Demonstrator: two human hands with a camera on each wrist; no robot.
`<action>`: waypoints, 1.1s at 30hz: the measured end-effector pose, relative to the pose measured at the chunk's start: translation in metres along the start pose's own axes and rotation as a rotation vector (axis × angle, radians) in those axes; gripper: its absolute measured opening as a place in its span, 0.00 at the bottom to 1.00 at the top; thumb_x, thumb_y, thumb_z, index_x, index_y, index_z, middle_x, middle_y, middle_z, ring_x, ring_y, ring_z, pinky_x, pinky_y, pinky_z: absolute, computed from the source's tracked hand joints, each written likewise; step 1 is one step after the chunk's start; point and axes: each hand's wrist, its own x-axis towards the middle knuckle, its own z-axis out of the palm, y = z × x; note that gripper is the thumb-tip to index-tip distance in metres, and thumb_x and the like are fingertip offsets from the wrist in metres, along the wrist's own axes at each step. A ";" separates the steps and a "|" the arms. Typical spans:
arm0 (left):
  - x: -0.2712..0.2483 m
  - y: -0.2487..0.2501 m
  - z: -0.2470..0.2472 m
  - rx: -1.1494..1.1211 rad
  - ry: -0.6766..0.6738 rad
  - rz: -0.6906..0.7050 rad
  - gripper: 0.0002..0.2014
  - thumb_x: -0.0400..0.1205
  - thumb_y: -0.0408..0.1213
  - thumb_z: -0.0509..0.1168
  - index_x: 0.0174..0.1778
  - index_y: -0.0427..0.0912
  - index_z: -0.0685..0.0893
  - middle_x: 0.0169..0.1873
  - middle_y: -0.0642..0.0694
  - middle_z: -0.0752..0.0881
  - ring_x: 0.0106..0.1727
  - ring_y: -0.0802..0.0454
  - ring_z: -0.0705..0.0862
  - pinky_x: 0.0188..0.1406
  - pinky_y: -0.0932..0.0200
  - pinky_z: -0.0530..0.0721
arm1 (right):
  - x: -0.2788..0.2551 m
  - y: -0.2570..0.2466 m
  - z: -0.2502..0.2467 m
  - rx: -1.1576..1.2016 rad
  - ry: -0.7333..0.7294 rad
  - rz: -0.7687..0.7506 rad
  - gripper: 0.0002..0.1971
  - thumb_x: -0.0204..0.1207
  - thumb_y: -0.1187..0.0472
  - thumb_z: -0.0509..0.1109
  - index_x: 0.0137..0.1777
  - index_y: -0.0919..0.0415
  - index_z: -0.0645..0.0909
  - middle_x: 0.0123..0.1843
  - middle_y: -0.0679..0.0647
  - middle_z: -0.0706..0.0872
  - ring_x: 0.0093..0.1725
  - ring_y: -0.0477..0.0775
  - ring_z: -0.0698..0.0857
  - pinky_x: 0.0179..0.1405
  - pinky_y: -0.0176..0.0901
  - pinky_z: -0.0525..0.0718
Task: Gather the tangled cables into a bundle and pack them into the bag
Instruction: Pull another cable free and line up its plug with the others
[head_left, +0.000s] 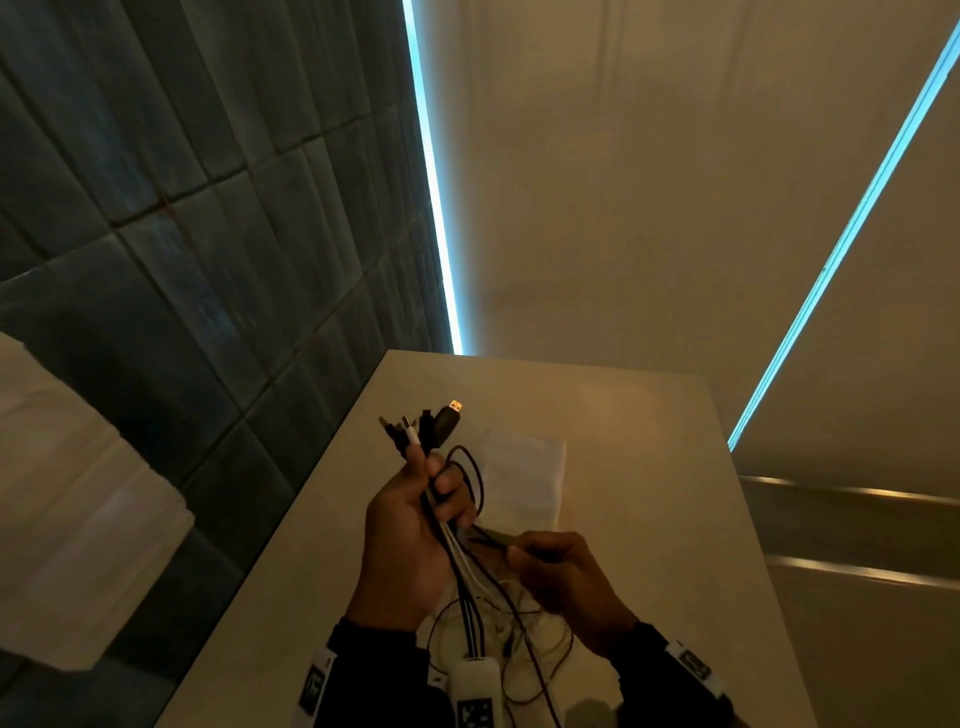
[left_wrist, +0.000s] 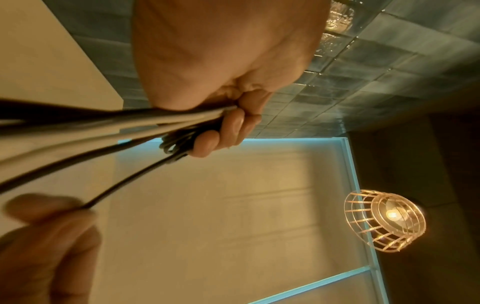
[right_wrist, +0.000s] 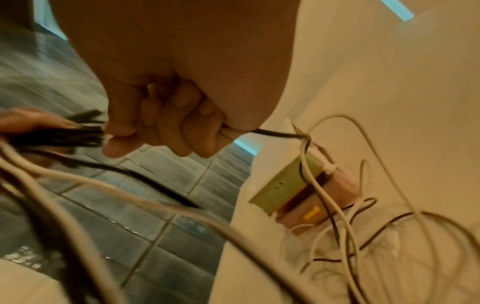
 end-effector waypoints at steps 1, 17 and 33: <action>-0.001 0.001 0.000 0.010 -0.010 0.022 0.16 0.84 0.49 0.54 0.32 0.45 0.72 0.25 0.52 0.70 0.22 0.57 0.64 0.26 0.60 0.65 | 0.000 0.008 -0.004 -0.024 0.013 -0.004 0.10 0.75 0.57 0.71 0.33 0.58 0.86 0.23 0.45 0.71 0.21 0.43 0.64 0.22 0.34 0.62; -0.010 0.005 0.007 0.057 -0.063 0.101 0.19 0.86 0.46 0.52 0.30 0.44 0.73 0.23 0.51 0.67 0.22 0.58 0.61 0.22 0.62 0.63 | 0.021 0.087 -0.060 -0.437 0.296 0.140 0.15 0.79 0.65 0.69 0.29 0.60 0.82 0.27 0.46 0.78 0.28 0.37 0.74 0.36 0.38 0.71; 0.007 -0.027 0.006 0.411 0.193 0.044 0.12 0.89 0.45 0.53 0.46 0.43 0.77 0.38 0.38 0.89 0.27 0.52 0.80 0.23 0.60 0.72 | 0.013 -0.034 -0.005 -0.148 0.210 -0.141 0.11 0.80 0.67 0.68 0.38 0.73 0.84 0.24 0.43 0.80 0.23 0.37 0.73 0.26 0.27 0.71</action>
